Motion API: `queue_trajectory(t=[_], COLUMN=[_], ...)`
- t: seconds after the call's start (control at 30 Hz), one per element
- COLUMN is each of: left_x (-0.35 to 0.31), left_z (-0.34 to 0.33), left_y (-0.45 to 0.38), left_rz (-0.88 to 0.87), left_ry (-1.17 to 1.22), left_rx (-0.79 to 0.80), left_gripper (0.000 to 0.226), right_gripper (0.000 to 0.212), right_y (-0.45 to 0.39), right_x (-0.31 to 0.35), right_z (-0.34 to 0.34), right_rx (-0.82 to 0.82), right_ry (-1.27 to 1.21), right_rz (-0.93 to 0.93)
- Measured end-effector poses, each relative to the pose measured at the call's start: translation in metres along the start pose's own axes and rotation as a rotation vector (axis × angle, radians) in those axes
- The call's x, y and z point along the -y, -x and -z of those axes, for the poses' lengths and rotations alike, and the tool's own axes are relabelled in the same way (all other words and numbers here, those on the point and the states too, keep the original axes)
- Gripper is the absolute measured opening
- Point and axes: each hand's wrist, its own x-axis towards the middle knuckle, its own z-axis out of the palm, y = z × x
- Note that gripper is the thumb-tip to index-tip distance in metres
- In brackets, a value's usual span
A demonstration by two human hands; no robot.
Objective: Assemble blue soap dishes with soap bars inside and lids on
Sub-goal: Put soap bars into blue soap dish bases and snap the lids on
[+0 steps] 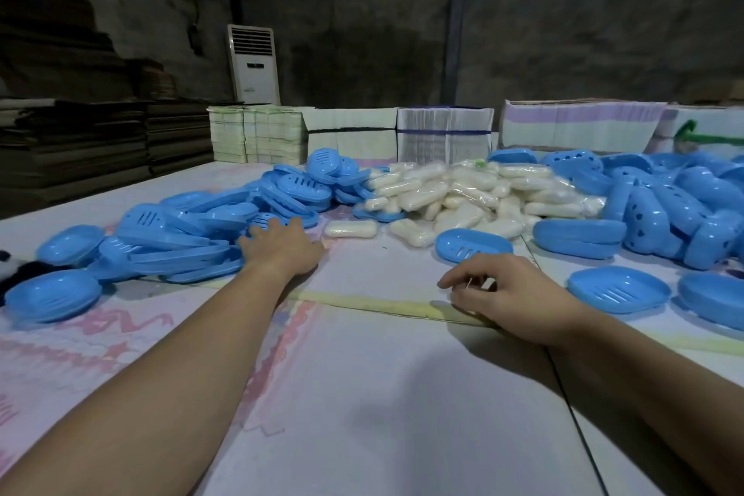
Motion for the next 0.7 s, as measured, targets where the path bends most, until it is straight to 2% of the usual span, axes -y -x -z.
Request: queue_trajectory(t=[0.13,0.23,0.33,0.47,0.6,0.7], left_x=[-0.012,-0.021,-0.029,-0.028,-0.036,-0.046], left_z=[0.007,0.013,0.014,0.007,0.006,0.009], left_y=[0.007,0.015,0.019,0.023,0.028,0.036], left_rz=[-0.080,-0.196,-0.280,-0.239,-0.361,-0.507], left_ry=[-0.059,0.033,0.103,0.067,0.145,0.283], left_rx=[-0.027,-0.116,-0.159,0.023,0.012,-0.065], left_gripper=[0.045,0.025,0.032,0.053,0.052,0.035], right_gripper=[0.018,0.018,0.017,0.017,0.017,0.017], right_y=[0.000,-0.001,-0.003,-0.003,-0.002,-0.003], right_x=[-0.003,-0.004,-0.005,-0.005,-0.008,-0.008], right_z=[0.000,-0.001,-0.001,0.001,0.001,0.002], right_rx=[-0.011,-0.003,-0.001,-0.011,-0.017,-0.020], right_ry=[0.000,0.011,0.029,0.011,0.007,0.001], right_rz=[-0.008,-0.009,-0.008,-0.014,-0.025,-0.031])
